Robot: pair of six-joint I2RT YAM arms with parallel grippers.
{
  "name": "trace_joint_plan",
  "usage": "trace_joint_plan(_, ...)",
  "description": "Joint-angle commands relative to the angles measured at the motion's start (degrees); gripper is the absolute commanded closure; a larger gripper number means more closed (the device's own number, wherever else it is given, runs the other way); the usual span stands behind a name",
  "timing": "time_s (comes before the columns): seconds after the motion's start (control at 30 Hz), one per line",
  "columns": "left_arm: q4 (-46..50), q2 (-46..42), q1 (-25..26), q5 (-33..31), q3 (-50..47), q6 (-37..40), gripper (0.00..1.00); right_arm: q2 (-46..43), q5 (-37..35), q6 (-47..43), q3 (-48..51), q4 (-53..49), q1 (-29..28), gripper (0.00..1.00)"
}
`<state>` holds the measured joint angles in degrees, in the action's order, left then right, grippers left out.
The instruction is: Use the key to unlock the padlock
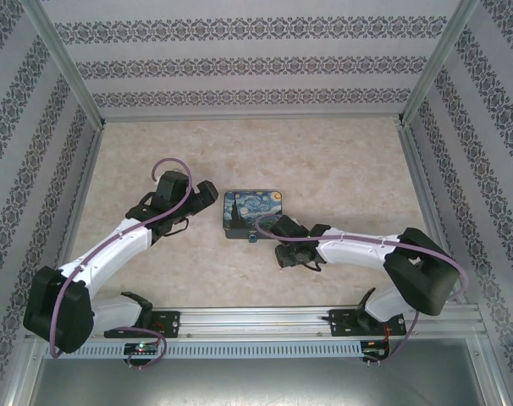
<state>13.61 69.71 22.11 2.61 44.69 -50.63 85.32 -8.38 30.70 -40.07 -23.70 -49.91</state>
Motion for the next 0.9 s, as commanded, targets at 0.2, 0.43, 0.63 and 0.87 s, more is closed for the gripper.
trace_joint_plan(0.2, -2.0, 0.3, -0.4, 0.2, 0.0, -0.5, 0.01, 3.3, -2.3, -0.1, -1.0, -3.9, -1.5, 0.54)
trace_joint_plan(0.43, -2.0, 0.9, -0.4, 0.6, 0.5, -0.5, 0.01, 1.2, -3.1, 0.6, -0.6, -5.2, -1.5, 0.57)
trace_joint_plan(0.63, -1.9, 1.0, -0.3, 0.7, 0.8, -0.5, 0.01, 0.4, -3.2, 1.1, -0.4, -5.6, -0.9, 0.58)
trace_joint_plan(0.87, -1.9, 1.0, -0.3, 0.8, 1.2, -0.5, 0.01, -1.1, -1.7, 0.9, 0.9, -5.0, 0.9, 0.60)
